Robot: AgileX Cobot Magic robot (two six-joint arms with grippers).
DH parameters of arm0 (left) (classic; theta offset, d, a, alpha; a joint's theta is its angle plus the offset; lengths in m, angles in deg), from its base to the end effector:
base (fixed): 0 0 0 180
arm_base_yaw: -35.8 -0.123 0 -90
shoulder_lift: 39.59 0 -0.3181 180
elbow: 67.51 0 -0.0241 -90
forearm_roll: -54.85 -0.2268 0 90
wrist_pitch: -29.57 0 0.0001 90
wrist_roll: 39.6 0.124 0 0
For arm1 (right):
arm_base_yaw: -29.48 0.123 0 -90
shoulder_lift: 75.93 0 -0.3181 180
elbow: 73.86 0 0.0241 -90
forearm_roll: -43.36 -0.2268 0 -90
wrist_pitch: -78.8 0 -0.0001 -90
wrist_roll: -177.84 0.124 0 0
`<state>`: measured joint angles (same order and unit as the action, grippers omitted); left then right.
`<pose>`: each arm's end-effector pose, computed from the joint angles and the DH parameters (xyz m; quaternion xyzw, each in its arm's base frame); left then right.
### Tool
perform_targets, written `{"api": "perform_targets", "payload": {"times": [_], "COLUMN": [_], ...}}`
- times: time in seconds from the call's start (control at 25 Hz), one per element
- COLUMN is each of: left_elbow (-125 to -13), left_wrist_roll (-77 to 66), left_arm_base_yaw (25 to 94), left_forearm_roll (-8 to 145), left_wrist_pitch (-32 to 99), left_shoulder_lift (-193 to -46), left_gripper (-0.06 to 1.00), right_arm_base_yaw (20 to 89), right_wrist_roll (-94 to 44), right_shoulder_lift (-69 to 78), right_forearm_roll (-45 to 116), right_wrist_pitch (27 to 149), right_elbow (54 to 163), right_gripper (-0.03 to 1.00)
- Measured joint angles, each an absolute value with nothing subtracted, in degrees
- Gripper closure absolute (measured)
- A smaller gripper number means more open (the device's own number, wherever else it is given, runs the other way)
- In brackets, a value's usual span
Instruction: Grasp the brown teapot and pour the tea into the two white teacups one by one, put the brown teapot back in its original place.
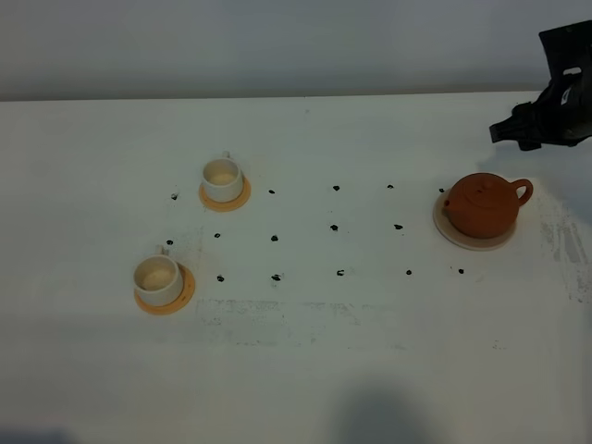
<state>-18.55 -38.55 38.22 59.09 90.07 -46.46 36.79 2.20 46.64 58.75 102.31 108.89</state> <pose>-0.0311 -0.0067 0.2535 0.0272 0.8486 -0.0433 0.5266 0.4528 0.0448 0.2012 -0.1239 0.9378 -0.0572 0.3192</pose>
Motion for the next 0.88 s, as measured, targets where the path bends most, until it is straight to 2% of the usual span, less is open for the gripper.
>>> {"api": "perform_targets", "payload": {"times": [0.88], "left_elbow": [-18.6], "left_wrist_roll": [-38.5], "left_arm_base_yaw": [38.2], "left_forearm_roll": [59.1], "left_wrist_pitch": [90.1], "left_shoulder_lift": [-46.5], "left_gripper": [0.34], "right_arm_base_yaw": [36.8], "right_wrist_roll": [2.3], "right_shoulder_lift": [50.5], "right_forearm_roll": [58.8], "right_wrist_pitch": [110.5], "right_elbow": [108.7], "right_gripper": [0.41]}}
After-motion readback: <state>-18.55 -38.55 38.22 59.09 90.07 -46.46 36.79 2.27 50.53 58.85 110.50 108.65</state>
